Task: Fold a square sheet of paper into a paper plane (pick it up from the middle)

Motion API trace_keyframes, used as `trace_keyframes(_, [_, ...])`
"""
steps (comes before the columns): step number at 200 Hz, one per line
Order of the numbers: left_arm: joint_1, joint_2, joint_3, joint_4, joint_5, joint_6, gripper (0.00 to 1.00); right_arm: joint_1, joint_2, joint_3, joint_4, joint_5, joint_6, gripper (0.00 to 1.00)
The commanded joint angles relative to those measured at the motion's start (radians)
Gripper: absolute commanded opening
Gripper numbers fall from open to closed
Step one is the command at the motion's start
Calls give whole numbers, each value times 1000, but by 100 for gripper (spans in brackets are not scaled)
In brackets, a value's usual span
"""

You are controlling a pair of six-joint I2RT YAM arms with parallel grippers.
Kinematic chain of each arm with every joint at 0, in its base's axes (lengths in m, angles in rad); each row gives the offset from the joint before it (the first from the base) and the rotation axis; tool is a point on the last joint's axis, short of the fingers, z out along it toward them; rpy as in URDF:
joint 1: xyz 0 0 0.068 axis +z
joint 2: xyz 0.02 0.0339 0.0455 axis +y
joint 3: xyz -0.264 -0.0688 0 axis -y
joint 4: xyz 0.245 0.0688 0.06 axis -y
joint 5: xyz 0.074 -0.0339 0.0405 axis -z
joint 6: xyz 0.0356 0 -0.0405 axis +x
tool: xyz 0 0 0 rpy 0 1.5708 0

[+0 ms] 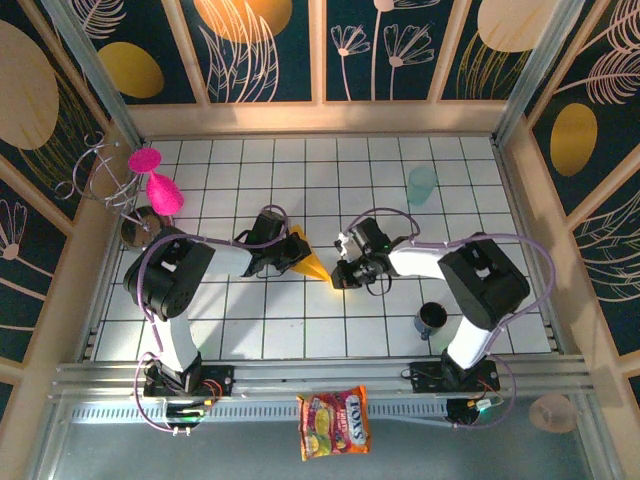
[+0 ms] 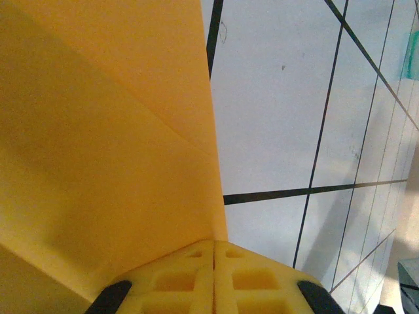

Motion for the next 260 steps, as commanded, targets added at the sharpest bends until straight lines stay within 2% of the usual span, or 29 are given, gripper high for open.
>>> trace_keyframes(1, [8,35,-15,-106,-74,39,9,-16,-101,-6,30,25,24,2])
trace_keyframes(35, [9,25,-10,-73,-41,69,9,-14,-84,44,101,21,35,3])
trace_keyframes(79, [0,11,-30,27,63,96,9,-13,-13,75,198,11,93,2])
trace_keyframes(104, [-5,18,-30,39,90,115,9,2,42,99,188,-7,96,2])
trace_keyframes(209, [-5,-3,-2,-31,6,118,8,32,166,168,121,-8,58,0])
trace_keyframes(260, [-6,-129,-8,-24,-64,119,9,35,185,163,82,51,54,0])
